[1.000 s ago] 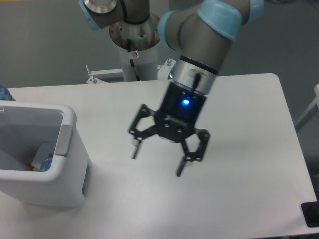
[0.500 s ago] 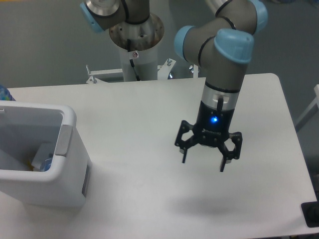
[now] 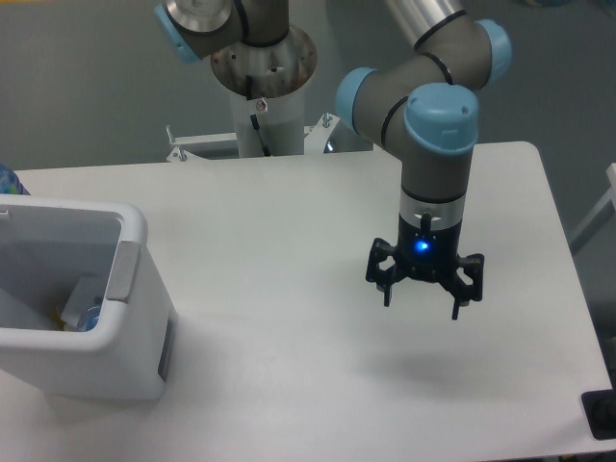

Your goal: Place the trash in the trash can

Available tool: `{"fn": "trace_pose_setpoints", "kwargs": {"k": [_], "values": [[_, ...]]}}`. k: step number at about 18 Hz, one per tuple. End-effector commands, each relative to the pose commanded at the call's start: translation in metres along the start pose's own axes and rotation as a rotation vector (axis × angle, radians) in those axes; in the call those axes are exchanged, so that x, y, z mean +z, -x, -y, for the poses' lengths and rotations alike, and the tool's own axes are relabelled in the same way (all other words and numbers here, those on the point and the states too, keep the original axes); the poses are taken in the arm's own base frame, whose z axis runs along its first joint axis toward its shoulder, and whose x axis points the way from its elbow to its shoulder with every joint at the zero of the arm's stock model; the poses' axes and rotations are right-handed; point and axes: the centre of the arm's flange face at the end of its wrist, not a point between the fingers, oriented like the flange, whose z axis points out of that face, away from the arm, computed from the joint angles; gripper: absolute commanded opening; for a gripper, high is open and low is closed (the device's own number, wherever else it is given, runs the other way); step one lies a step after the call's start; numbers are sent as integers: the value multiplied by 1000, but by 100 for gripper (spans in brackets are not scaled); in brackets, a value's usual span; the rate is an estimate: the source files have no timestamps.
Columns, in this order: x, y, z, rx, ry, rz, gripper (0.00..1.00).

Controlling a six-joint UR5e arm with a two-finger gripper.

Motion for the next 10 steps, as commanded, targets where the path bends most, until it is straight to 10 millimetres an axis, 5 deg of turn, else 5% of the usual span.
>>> {"fn": "trace_pose_setpoints", "kwargs": {"k": [10], "values": [[12,-13,-6,139,115,30,100]]}}
